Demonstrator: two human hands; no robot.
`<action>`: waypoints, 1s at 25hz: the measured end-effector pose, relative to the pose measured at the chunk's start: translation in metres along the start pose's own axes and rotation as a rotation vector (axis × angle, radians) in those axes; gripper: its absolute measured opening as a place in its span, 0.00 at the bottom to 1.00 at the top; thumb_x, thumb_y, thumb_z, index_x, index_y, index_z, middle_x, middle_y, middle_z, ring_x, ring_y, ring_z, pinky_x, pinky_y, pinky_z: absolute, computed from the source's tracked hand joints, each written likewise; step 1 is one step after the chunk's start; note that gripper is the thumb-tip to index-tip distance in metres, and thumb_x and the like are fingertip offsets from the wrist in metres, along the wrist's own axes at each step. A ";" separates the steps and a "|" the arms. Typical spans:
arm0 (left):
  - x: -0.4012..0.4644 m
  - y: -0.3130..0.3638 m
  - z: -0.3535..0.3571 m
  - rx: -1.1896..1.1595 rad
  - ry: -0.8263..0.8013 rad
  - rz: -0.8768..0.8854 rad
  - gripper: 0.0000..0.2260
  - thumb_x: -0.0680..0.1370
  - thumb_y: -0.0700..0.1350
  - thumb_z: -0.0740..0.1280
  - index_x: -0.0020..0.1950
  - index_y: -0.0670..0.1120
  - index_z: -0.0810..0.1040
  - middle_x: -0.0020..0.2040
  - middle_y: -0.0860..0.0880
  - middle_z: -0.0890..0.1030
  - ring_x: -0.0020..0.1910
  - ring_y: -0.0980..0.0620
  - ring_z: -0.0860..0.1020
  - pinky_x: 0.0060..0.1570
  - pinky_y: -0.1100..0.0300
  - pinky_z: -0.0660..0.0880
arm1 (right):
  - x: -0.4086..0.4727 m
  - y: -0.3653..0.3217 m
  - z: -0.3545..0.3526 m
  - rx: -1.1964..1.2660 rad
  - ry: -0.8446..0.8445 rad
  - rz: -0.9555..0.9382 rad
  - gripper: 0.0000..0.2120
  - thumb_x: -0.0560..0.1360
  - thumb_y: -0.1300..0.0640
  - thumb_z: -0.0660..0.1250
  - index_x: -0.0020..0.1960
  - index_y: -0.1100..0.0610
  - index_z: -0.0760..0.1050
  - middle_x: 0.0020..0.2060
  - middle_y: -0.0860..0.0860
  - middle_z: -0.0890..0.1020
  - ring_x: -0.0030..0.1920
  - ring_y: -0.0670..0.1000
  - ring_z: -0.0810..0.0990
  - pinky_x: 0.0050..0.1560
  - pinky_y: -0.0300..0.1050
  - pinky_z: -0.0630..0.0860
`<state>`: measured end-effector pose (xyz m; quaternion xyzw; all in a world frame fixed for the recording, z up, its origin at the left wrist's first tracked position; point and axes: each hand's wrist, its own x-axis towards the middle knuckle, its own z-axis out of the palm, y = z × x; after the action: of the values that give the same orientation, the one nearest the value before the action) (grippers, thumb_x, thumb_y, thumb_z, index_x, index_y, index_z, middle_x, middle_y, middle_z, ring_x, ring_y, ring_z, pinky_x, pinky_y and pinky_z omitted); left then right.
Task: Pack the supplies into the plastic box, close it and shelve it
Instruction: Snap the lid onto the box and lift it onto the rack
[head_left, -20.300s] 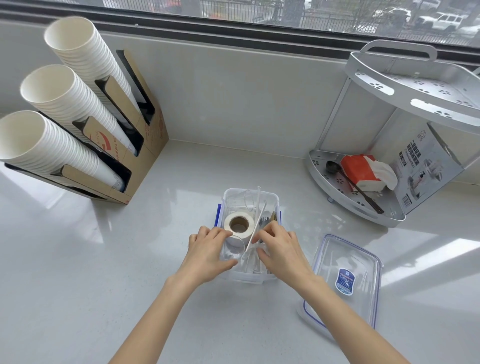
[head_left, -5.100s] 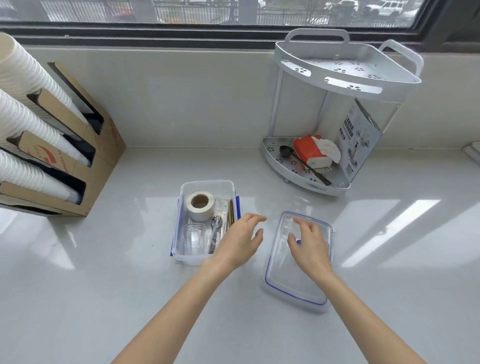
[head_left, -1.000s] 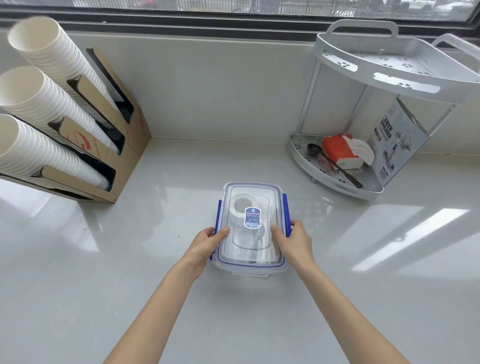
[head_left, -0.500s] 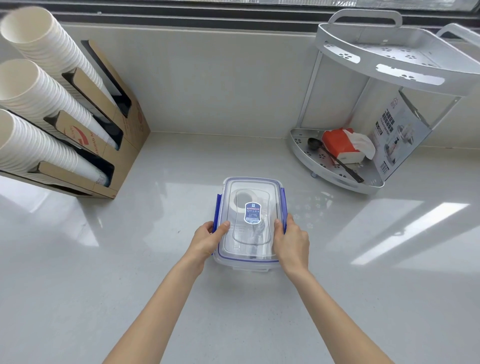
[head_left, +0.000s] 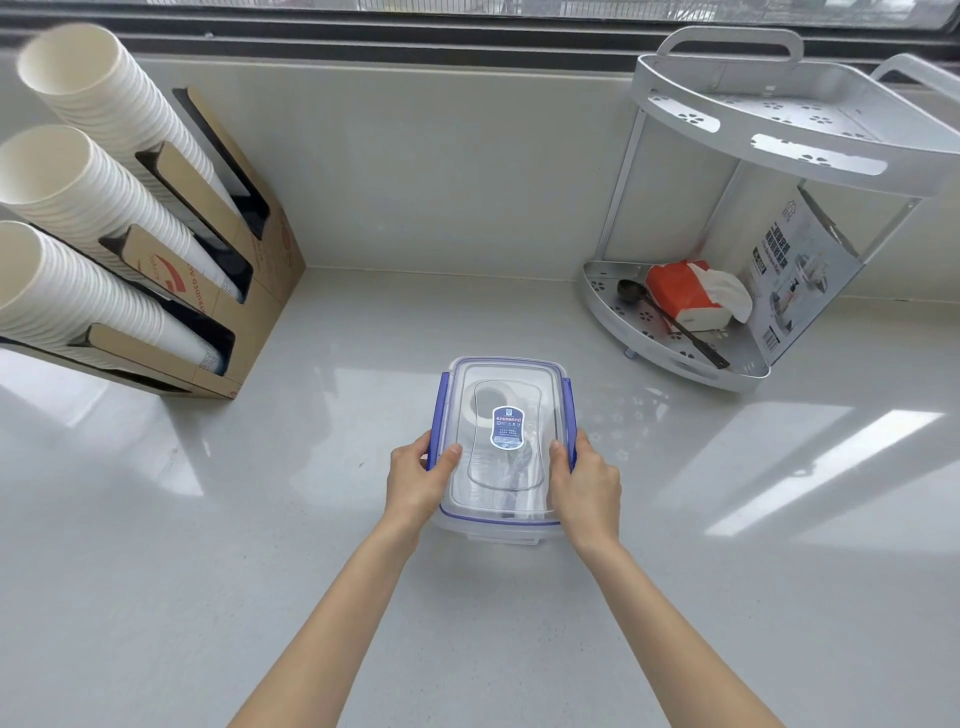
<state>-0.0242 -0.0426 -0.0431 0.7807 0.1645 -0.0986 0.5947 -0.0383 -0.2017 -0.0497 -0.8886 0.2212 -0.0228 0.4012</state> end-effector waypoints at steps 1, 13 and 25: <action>-0.001 0.000 0.001 0.006 0.005 0.009 0.10 0.76 0.45 0.64 0.56 0.45 0.77 0.52 0.43 0.79 0.47 0.46 0.76 0.53 0.52 0.72 | -0.001 0.000 0.000 0.001 -0.003 0.001 0.20 0.79 0.52 0.54 0.66 0.63 0.67 0.47 0.64 0.81 0.52 0.63 0.77 0.44 0.49 0.69; -0.002 0.003 0.005 0.195 0.038 0.165 0.15 0.78 0.43 0.59 0.64 0.45 0.71 0.46 0.49 0.77 0.43 0.50 0.73 0.37 0.69 0.63 | -0.004 -0.006 -0.003 -0.019 0.005 -0.012 0.23 0.80 0.53 0.53 0.72 0.60 0.60 0.49 0.64 0.82 0.54 0.64 0.77 0.51 0.52 0.73; 0.007 0.000 -0.010 -0.146 -0.147 -0.178 0.19 0.74 0.46 0.66 0.64 0.42 0.70 0.58 0.44 0.78 0.55 0.44 0.77 0.58 0.48 0.73 | -0.004 0.002 -0.024 0.353 -0.217 0.237 0.25 0.76 0.47 0.61 0.69 0.57 0.64 0.49 0.56 0.77 0.49 0.52 0.72 0.51 0.42 0.66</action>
<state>-0.0178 -0.0323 -0.0433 0.7081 0.1959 -0.1958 0.6495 -0.0473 -0.2178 -0.0344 -0.7698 0.2721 0.0820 0.5715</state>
